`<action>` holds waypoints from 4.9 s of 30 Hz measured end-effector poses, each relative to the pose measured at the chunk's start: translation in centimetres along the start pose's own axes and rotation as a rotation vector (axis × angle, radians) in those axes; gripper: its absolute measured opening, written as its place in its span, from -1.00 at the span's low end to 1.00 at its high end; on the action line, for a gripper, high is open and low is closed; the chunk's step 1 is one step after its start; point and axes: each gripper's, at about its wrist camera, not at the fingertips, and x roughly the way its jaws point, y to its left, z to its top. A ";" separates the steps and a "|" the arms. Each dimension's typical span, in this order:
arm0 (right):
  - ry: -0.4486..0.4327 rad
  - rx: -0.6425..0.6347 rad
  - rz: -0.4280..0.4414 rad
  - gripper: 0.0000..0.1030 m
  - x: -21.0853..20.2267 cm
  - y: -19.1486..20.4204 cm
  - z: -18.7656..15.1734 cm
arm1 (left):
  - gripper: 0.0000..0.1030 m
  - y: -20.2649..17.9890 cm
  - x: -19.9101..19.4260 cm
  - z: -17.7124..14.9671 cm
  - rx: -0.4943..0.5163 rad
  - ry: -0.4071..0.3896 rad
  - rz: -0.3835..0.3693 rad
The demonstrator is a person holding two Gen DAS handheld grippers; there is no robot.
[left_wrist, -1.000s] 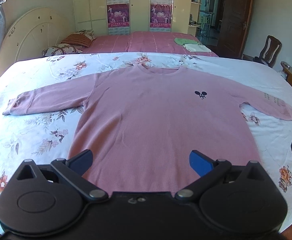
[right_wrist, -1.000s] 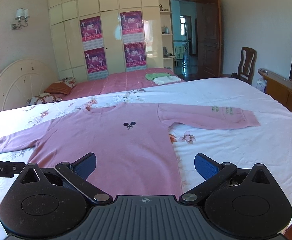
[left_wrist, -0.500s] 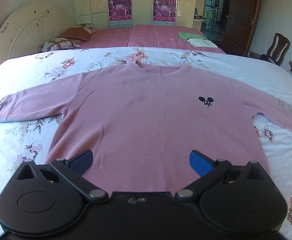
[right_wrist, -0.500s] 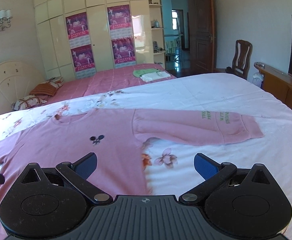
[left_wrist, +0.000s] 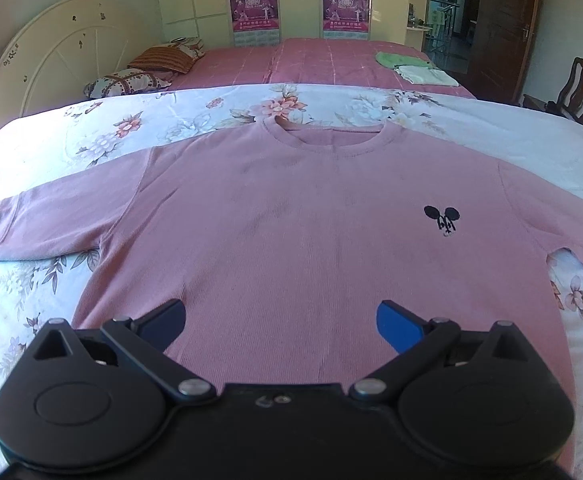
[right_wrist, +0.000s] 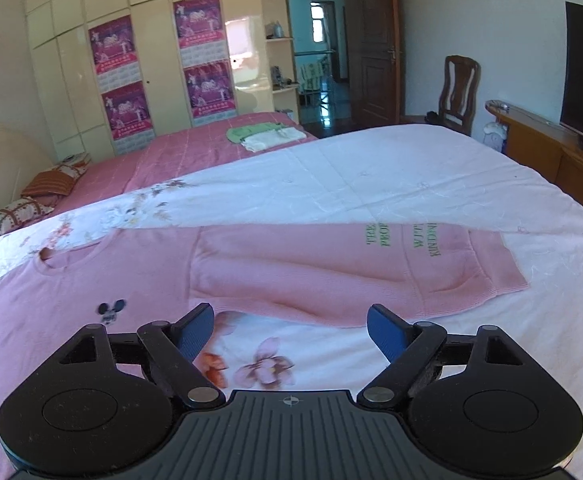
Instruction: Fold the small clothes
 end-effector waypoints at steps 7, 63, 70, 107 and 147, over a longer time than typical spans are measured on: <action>0.082 0.107 -0.132 0.12 4.1 -6.5 0.6 | 0.95 -1.1 2.3 1.3 0.013 0.008 0.009; 0.005 -0.160 0.331 -0.92 11.6 20.9 4.5 | 0.36 8.2 7.6 6.3 -0.093 0.007 -0.143; 0.118 -0.372 0.349 -0.75 14.1 30.0 -2.2 | 0.37 11.1 9.2 7.0 -0.133 0.021 -0.176; 0.091 -0.184 -0.027 0.28 10.5 11.6 -3.6 | -0.88 2.0 17.4 6.6 -0.321 0.077 -0.563; 0.171 -0.050 0.113 -0.32 14.3 12.3 -0.8 | -0.45 6.7 13.0 6.3 -0.142 -0.103 -0.343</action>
